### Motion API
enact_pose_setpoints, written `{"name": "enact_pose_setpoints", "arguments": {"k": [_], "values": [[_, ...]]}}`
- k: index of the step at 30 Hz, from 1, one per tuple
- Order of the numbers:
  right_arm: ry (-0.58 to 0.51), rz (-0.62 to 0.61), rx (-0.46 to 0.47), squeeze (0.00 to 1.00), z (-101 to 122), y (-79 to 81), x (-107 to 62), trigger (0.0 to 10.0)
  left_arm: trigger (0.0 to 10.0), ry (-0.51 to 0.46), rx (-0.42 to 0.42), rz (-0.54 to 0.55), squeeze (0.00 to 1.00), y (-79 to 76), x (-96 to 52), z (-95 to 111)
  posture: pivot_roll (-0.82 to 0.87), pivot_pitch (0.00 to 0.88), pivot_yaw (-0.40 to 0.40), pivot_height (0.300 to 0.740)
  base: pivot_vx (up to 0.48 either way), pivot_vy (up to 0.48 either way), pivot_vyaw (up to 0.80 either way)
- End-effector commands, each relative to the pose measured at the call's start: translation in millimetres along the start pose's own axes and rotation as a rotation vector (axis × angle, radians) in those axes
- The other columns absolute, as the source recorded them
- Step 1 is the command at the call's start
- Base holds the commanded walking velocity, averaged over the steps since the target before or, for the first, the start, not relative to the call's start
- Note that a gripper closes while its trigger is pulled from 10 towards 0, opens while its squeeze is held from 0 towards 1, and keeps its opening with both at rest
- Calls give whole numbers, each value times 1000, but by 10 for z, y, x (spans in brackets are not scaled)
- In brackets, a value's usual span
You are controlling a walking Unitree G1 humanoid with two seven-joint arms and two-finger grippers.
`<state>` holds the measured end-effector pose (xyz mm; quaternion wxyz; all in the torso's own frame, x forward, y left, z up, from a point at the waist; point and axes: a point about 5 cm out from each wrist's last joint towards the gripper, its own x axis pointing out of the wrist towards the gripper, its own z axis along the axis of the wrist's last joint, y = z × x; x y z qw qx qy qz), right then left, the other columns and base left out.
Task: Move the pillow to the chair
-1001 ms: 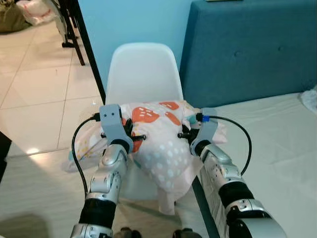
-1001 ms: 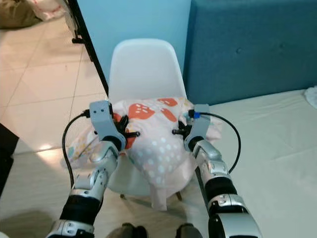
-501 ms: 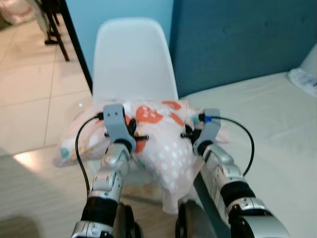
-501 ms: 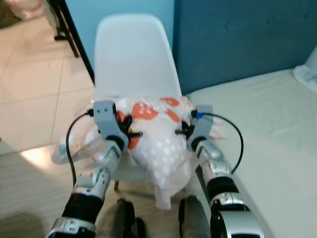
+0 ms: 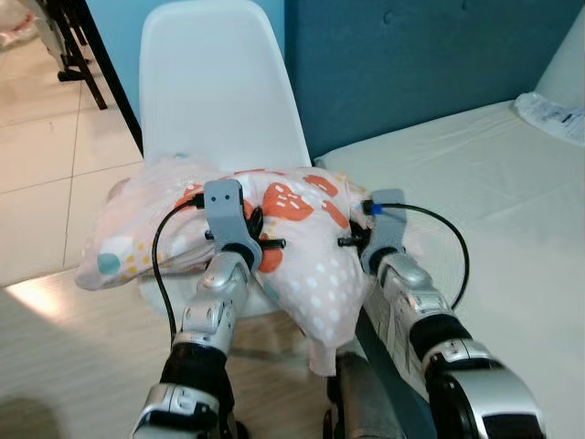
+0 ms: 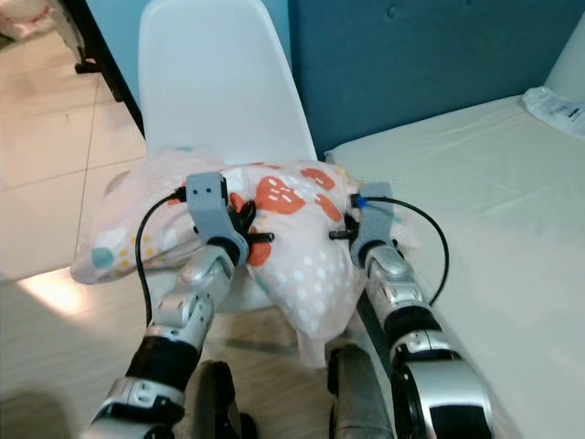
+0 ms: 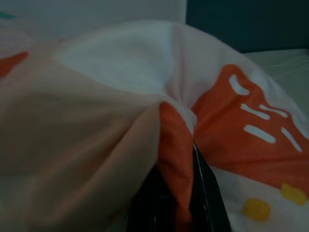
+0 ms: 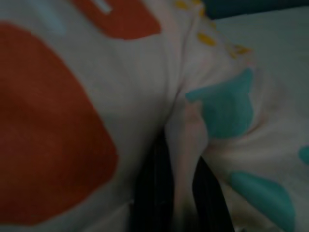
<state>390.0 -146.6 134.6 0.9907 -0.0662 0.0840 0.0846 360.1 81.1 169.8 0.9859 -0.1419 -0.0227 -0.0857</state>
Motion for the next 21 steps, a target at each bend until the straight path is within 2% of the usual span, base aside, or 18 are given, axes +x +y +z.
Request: {"name": "enact_pose_setpoints", "arguments": {"k": [1,4,8,10,14,18,19,20,21], "values": [[19,7,-84,0,4,78,25,10000,10000,-14,16,14,0,8,36,29,-11,267,58,611,0,0,0],[-7,-10,-132,0,124,65,60,10000,10000,-34,22,28,0,22,67,76,-10,278,57,611,0,0,0],[-32,-21,-141,0,207,65,81,10000,10000,-53,36,43,0,42,100,125,-9,283,57,611,0,0,0],[-47,-34,-158,0,261,74,95,10000,10000,-60,52,72,0,100,136,154,-3,290,57,611,0,0,0],[-86,-60,-149,0,366,99,119,10000,10000,-56,81,137,0,249,200,167,-1,296,58,611,0,0,0],[-90,-53,-112,0,377,114,124,10000,10000,-36,95,157,0,314,210,129,2,299,55,611,0,0,0],[-93,-38,-68,0,370,125,123,10000,10000,-28,102,163,812,342,207,104,1,302,55,611,0,0,0],[-96,-27,-25,302,358,128,121,10000,10000,-19,101,168,1000,371,200,79,0,300,53,611,0,0,0],[-105,-19,19,918,350,123,116,10000,10000,-12,101,173,1000,398,193,59,-1,300,53,611,0,0,0]]}}
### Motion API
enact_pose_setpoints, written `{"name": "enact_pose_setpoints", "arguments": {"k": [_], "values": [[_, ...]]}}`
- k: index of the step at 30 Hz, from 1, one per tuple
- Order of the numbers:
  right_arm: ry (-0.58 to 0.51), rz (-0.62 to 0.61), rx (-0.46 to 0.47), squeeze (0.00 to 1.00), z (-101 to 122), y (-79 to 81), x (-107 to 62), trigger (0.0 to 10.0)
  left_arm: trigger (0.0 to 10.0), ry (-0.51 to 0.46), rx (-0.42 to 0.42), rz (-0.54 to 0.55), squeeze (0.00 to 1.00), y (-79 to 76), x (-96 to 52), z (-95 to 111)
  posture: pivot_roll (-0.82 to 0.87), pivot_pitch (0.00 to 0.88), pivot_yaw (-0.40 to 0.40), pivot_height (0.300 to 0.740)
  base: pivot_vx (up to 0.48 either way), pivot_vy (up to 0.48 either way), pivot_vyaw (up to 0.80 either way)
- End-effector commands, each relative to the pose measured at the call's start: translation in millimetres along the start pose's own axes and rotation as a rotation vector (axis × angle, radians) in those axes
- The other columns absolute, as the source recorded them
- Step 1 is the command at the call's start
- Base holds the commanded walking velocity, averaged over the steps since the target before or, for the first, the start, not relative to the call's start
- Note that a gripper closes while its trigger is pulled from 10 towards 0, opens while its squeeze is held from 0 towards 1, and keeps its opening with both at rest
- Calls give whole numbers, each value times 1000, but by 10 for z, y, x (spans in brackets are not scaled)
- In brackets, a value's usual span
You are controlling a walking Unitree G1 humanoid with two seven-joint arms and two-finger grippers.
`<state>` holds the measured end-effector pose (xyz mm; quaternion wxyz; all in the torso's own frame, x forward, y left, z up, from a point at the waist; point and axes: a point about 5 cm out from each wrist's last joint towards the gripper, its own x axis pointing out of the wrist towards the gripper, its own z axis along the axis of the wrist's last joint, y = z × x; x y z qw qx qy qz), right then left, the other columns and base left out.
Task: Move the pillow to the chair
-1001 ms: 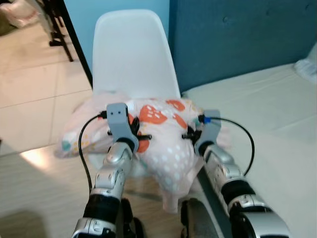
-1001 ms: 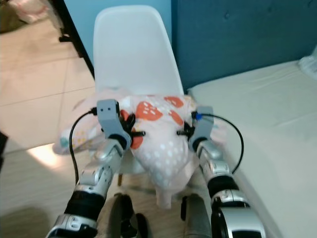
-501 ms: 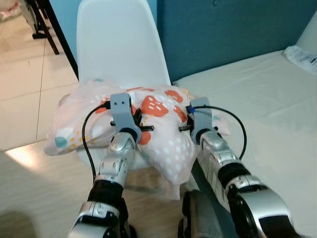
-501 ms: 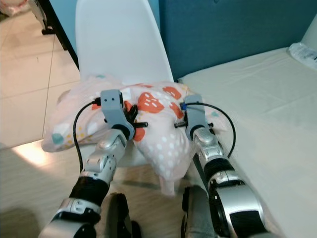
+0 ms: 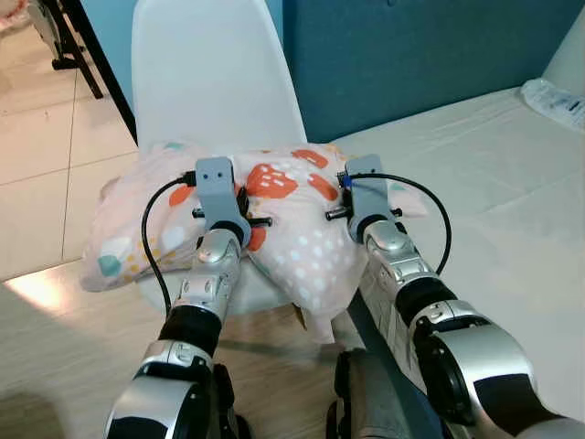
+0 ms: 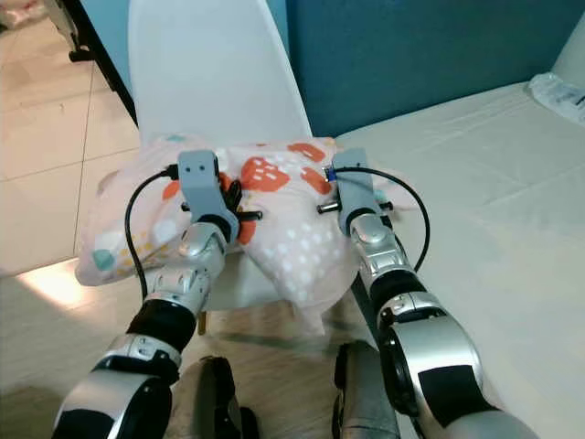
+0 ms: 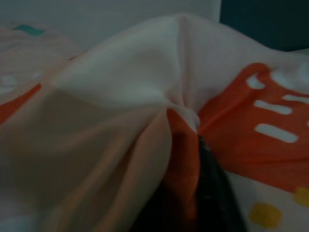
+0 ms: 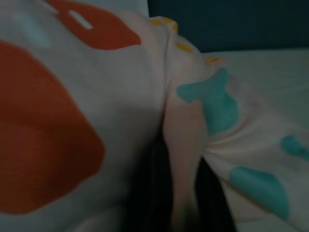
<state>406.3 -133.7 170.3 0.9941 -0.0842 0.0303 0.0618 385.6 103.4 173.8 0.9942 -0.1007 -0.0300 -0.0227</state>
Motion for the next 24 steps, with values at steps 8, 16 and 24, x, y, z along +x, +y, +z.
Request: {"name": "enact_pose_setpoints", "arguments": {"k": [8,16,24], "values": [[-39,79,193,1000,-106,22,-52,10000,10000,43,70,118,1000,356,-32,-151,-9,281,49,611,0,0,0],[-79,52,177,1000,-168,-104,-116,10000,10000,115,146,194,1000,645,-89,-237,-16,228,46,611,0,0,0],[-171,4,186,1000,-65,-313,-160,10000,10000,128,231,237,1000,900,-191,-246,-6,165,36,611,0,0,0]]}}
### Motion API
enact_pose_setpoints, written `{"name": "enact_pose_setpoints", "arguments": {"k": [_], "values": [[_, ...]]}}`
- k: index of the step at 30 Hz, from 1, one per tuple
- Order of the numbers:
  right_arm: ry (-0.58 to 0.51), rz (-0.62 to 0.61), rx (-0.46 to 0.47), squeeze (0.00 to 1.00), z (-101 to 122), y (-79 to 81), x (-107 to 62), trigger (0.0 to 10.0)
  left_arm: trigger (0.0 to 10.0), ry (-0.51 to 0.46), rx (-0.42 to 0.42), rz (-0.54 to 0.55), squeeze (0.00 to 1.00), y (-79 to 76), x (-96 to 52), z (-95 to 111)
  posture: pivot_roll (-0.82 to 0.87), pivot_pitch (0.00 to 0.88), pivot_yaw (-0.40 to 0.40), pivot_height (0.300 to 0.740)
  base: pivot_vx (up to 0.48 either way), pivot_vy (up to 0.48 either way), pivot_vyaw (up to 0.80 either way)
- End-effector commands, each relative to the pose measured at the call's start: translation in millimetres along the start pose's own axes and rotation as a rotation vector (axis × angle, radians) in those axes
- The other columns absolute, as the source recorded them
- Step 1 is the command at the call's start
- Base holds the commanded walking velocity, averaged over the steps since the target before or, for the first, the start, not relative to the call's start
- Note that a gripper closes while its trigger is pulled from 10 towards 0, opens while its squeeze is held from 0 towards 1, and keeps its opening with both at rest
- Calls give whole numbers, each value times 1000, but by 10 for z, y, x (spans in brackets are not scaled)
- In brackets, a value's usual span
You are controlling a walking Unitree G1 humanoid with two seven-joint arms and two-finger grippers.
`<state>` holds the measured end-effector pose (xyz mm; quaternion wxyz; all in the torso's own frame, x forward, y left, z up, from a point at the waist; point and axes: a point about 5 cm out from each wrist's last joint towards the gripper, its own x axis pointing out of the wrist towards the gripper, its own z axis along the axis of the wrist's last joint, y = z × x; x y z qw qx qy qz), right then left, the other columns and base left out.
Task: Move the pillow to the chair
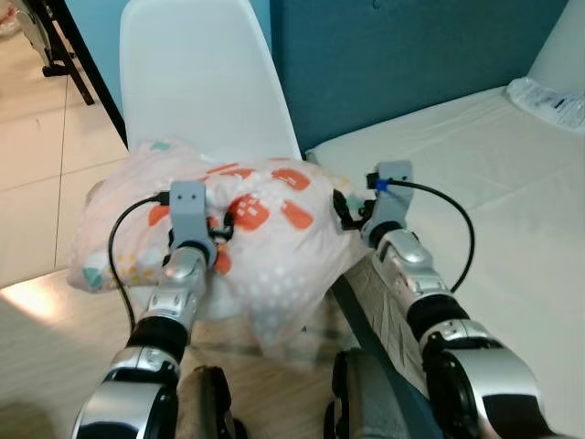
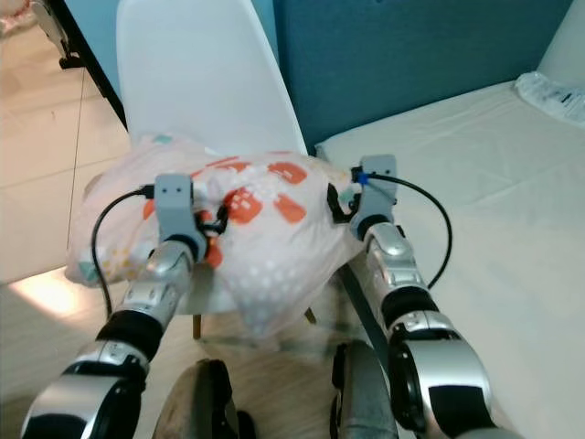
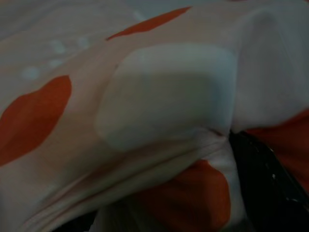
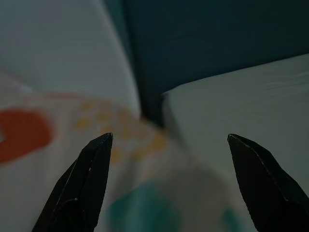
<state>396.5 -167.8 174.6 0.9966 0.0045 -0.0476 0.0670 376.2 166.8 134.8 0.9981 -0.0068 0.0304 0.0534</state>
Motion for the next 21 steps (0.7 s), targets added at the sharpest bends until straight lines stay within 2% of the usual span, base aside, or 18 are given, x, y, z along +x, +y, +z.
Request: {"name": "enact_pose_setpoints", "arguments": {"k": [1,3,4,5,6,8,9,11,12,13,14,15,16,19,20,21], "values": [[-3,1,19,1000,-43,8,-27,10000,10000,23,38,78,1000,208,-12,-40,-6,165,36,611,0,0,0],[-14,-4,15,1000,-37,-28,-46,10000,10000,25,78,76,1000,242,-25,-51,-10,147,37,611,0,0,0],[-20,-6,13,1000,-36,-44,-59,10000,10000,31,106,67,86,257,-36,-66,-14,137,41,611,0,0,0],[-20,-6,13,1000,-36,-44,-59,10000,10000,31,106,67,86,257,-36,-66,-14,137,41,611,0,0,0],[-25,-8,11,1000,-36,-54,-70,10000,10000,34,119,58,0,263,-51,-84,-13,132,42,611,0,0,0],[-26,-3,10,1000,-40,-53,-77,10000,10000,44,105,50,0,258,-59,-106,-11,128,42,611,0,0,0],[-13,22,24,1000,-69,-9,-88,10000,10000,70,24,28,0,206,-71,-157,-11,127,46,611,0,0,0],[-13,22,24,1000,-69,-9,-88,10000,10000,70,24,28,0,206,-71,-157,-11,127,46,611,0,0,0],[-4,53,58,902,-92,45,-92,10000,10000,78,-15,9,0,146,-78,-175,-15,127,51,611,0,0,0],[-4,53,58,902,-92,45,-92,10000,10000,78,-15,9,0,146,-78,-175,-15,127,51,611,0,0,0],[16,109,124,561,-123,129,-99,10000,10000,87,-68,-20,0,61,-89,-192,-15,128,52,611,0,0,0],[26,192,187,0,-134,245,-121,10000,10000,97,-117,-67,0,-51,-104,-202,-21,131,56,611,0,0,0],[15,280,245,0,-104,356,-158,10000,10000,92,-126,-125,0,-156,-120,-189,-26,135,58,611,0,0,0],[-1,343,279,0,-61,425,-197,10000,10000,87,-104,-175,0,-226,-134,-174,-28,138,58,611,0,0,0],[-36,410,307,0,32,475,-260,10000,10000,68,36,-242,0,-251,-145,-134,-33,145,61,611,0,0,0],[-36,410,307,0,32,475,-260,10000,10000,68,36,-242,0,-251,-145,-134,-33,145,61,611,0,0,0]]}}
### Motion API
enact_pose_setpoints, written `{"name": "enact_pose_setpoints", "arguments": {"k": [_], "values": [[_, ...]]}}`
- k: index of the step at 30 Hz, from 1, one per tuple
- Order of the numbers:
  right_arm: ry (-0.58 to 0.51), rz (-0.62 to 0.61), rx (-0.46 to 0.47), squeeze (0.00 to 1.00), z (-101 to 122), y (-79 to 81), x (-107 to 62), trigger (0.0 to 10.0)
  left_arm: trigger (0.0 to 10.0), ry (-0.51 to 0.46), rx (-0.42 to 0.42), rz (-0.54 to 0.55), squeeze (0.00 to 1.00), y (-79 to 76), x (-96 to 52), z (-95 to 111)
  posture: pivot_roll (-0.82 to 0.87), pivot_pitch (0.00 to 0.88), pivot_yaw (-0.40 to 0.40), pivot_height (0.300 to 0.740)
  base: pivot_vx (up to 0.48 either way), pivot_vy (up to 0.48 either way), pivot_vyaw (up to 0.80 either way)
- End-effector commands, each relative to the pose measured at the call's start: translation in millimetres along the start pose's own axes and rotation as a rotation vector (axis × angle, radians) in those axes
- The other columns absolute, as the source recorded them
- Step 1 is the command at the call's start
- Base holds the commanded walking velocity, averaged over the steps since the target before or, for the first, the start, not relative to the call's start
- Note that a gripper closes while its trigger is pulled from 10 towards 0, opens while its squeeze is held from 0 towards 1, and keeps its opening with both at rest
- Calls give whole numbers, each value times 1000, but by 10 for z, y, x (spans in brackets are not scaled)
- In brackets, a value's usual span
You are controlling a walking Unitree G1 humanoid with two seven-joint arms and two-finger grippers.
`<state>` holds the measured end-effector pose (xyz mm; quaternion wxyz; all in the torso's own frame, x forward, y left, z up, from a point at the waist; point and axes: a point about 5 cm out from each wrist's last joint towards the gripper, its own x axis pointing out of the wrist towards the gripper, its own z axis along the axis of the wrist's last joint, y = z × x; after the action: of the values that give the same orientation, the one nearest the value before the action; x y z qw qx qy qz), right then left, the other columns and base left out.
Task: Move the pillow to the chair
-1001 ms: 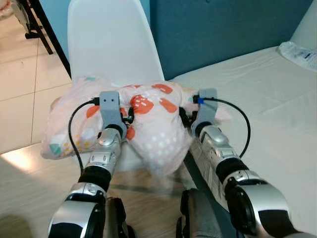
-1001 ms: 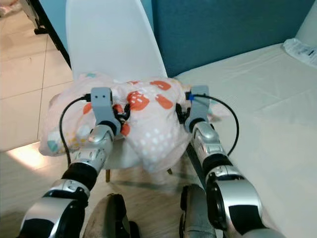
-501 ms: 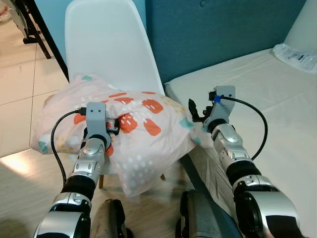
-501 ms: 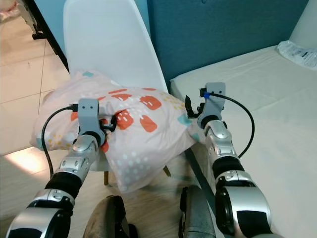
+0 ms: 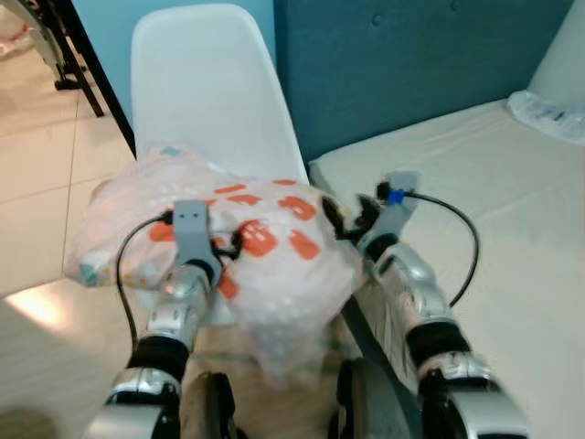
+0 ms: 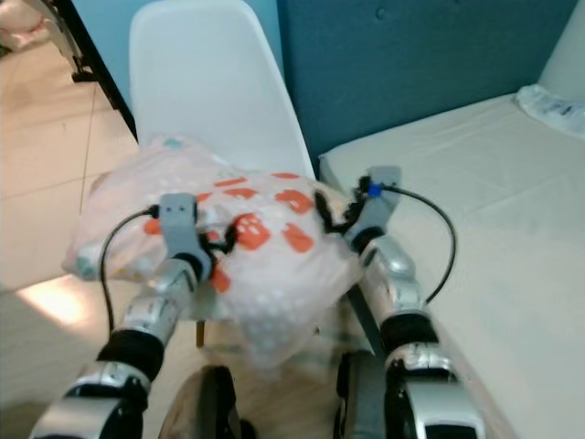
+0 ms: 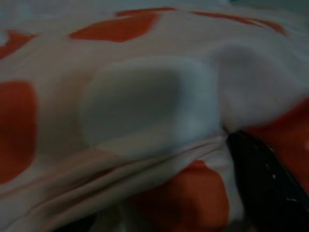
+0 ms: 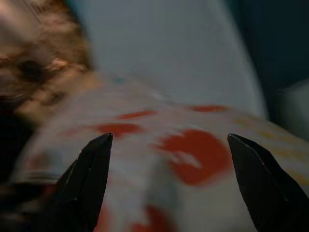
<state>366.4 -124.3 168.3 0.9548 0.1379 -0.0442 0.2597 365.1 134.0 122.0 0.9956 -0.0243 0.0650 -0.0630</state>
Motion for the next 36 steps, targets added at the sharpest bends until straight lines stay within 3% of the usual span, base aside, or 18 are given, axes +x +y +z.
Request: {"name": "enact_pose_setpoints", "arguments": {"k": [1,5,8,14,17,22,23,24,25,28,29,34,35,36], "values": [[-38,42,27,0,113,34,-30,10000,10000,11,138,-10,0,123,-29,25,-33,146,61,611,0,0,0],[-50,45,36,0,163,25,-63,10000,10000,26,222,13,0,262,-39,65,-32,148,64,611,0,0,0],[-27,-3,20,0,173,-49,-115,10000,10000,58,398,55,0,532,-82,159,-28,148,65,611,0,0,0],[8,-58,21,0,146,-66,-146,10000,10000,74,577,37,0,608,-132,214,-32,149,59,611,0,0,0],[23,-71,18,0,129,-73,-158,10000,10000,89,602,21,0,619,-142,217,-33,150,56,611,0,0,0],[33,-85,15,0,124,-92,-171,10000,10000,103,501,24,0,630,-142,196,-33,151,54,611,0,0,0],[35,-87,16,0,126,-94,-173,10000,10000,106,438,-2,408,593,-142,177,-36,152,54,611,0,0,0],[35,-87,16,0,126,-94,-173,10000,10000,106,438,-2,408,593,-142,177,-36,152,54,611,0,0,0],[36,-89,20,0,131,-89,-176,10000,10000,118,278,-72,1000,495,-151,139,-42,154,53,611,0,0,0],[36,-89,21,0,134,-84,-177,10000,10000,126,244,-92,1000,473,-158,134,-42,156,53,611,0,0,0],[40,-89,25,0,130,-73,-182,10000,10000,150,148,-121,1000,490,-174,167,-41,156,50,611,0,0,0],[46,-90,26,0,123,-68,-188,10000,10000,159,43,-133,1000,576,-181,256,-39,157,50,611,0,0,0],[46,-91,27,0,123,-68,-188,10000,10000,171,27,-136,51,616,-191,279,-40,156,50,611,0,0,0],[46,-91,27,0,123,-68,-188,10000,10000,171,27,-136,51,616,-191,279,-40,156,50,611,0,0,0]]}}
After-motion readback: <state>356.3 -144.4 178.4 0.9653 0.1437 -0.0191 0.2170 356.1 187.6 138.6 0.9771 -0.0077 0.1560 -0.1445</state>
